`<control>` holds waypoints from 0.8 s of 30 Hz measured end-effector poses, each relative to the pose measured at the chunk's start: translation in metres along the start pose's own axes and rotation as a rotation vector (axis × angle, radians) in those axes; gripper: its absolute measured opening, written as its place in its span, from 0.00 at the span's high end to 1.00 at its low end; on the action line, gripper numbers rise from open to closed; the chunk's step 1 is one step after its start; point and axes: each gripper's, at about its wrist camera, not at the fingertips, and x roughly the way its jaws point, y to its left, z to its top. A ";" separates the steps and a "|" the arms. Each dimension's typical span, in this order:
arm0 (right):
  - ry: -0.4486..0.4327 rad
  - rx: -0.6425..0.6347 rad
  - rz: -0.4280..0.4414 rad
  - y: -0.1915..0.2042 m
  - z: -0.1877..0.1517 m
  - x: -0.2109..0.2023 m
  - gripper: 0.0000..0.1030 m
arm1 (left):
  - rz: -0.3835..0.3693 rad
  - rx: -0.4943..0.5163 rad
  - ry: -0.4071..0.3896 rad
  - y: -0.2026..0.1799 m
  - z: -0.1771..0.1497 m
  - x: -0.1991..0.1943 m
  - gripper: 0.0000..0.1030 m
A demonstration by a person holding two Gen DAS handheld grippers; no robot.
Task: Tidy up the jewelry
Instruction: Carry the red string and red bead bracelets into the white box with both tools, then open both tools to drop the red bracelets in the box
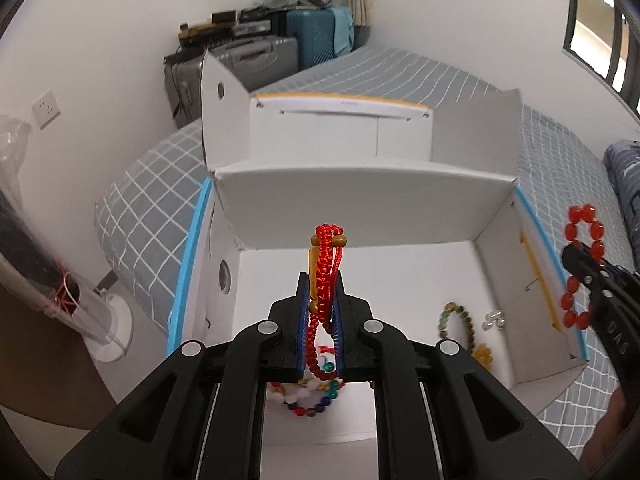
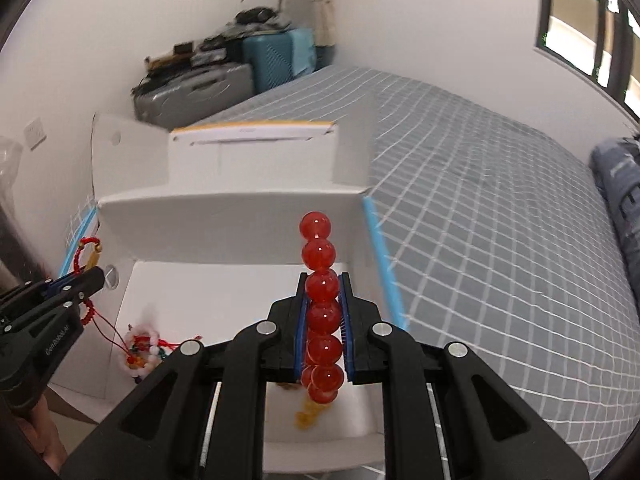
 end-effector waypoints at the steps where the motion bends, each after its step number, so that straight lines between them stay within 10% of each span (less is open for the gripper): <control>1: 0.014 -0.002 0.008 0.004 0.000 0.006 0.88 | 0.000 0.001 0.013 0.001 -0.001 0.004 0.89; 19: 0.163 0.010 0.026 0.021 -0.015 0.069 0.87 | -0.019 0.010 0.097 0.002 -0.005 0.031 0.86; 24: 0.147 0.016 0.033 0.020 -0.012 0.062 0.83 | -0.010 -0.005 0.074 0.005 -0.003 0.029 0.55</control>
